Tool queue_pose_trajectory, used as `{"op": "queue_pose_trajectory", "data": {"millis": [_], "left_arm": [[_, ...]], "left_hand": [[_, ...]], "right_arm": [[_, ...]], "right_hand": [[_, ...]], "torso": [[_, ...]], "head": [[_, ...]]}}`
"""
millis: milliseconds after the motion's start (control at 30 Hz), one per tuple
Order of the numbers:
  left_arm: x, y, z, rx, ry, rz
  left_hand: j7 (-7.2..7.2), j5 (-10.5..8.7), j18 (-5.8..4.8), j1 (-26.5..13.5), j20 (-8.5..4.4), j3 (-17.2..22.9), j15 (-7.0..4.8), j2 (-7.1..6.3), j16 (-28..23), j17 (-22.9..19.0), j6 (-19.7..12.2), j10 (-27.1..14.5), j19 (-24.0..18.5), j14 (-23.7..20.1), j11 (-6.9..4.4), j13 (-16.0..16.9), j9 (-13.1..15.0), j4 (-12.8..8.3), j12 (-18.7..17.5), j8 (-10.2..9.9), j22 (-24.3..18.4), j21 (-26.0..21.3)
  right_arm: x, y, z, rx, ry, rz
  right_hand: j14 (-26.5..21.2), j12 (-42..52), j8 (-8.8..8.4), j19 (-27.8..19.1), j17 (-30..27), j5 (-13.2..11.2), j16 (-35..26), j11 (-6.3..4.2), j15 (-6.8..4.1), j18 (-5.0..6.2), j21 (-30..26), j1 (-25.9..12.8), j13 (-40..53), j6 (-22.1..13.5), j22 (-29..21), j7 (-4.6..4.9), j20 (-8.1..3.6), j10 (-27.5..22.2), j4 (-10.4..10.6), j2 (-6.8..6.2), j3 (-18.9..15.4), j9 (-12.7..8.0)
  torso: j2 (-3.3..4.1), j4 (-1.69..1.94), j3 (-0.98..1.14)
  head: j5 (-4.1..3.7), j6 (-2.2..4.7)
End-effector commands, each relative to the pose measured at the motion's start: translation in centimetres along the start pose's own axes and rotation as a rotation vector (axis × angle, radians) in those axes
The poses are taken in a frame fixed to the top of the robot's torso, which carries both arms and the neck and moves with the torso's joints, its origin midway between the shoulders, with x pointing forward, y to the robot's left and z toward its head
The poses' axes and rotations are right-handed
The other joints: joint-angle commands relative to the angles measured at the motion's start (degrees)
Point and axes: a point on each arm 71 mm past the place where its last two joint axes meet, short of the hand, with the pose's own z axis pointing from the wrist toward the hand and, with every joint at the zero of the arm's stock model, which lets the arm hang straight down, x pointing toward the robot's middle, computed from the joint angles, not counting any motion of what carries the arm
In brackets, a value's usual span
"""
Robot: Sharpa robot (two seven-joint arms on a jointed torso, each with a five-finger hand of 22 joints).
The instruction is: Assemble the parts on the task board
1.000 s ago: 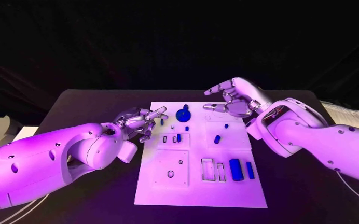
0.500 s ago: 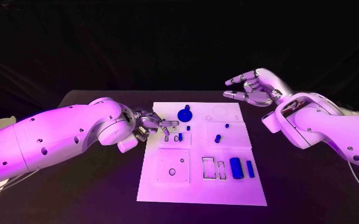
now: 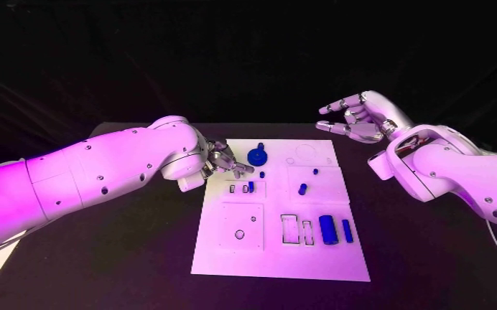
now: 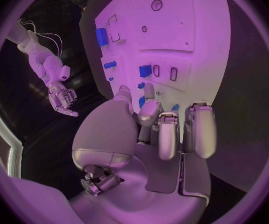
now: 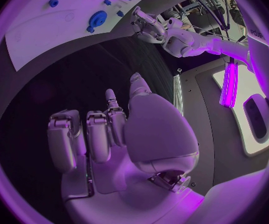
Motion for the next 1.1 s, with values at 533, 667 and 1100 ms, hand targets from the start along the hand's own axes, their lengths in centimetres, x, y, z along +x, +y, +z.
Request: {"op": "queue_pose_trajectory", "data": {"millis": [533, 667, 1100], "left_arm": [[0.3, -2.3, 1.7, -0.055, 0.072, 0.192], [0.4, -2.7, 2.1, -0.058, 0.076, 0.199], [0.5, -3.0, 2.7, -0.073, 0.092, 0.228]], "left_hand": [[-0.27, -0.16, -1.63, -1.4, -0.17, 1.7, -0.55, -1.73, 0.2, 15.1, -1.7, 0.5, 2.3, 6.0, -0.37, 1.5, 3.4, 0.4, 1.2, 3.1, 3.1, 1.4], [-0.34, -0.16, -1.72, -2.1, -0.21, 1.4, -0.6, -1.81, 0.2, 15.1, -1.9, 0.7, 2.5, 6.0, -0.43, 1.7, 3.8, 0.4, 1.5, 3.4, 3.6, 1.7], [-0.44, -0.14, -1.81, -1.9, -0.26, 1.6, -0.66, -1.5, 0.2, 15.1, -2.0, 0.9, 2.6, 6.0, -0.51, 2.2, 4.3, 0.2, 1.9, 3.8, 4.1, 1.9]], "right_arm": [[-0.4, -0.7, 0.3, 0.028, -0.036, -0.017], [-0.3, -0.7, 0.3, 0.027, -0.036, -0.017], [-0.1, -0.7, 0.5, 0.026, -0.03, -0.014]], "right_hand": [[4.8, -9.2, -0.02, 2.9, 9.4, 1.7, -2.0, 0.32, 0.25, 0.47, -2.6, 0.9, 6.3, -0.8, 10.2, -0.05, 0.3, -1.6, -0.6, 1.28, -1.5, 0.0], [4.8, -9.2, -0.01, 2.9, 9.4, 1.6, -2.0, 0.32, 0.25, 0.47, -2.7, 0.8, 6.3, -0.8, 10.2, -0.05, 0.3, -1.6, -0.5, 1.3, -1.5, 0.0], [4.8, -9.3, 0.02, 2.9, 9.4, 1.5, -2.0, 0.32, 0.25, 0.48, -2.7, 0.7, 6.2, -0.8, 10.1, -0.06, 0.3, -1.6, -0.4, 1.36, -1.7, 0.0]], "torso": [[0.18, -0.04, -0.05], [0.18, 0.0, -0.08], [0.08, 0.12, -0.06]], "head": [[0.21, -0.5], [0.16, -0.68], [0.32, -1.25]]}}
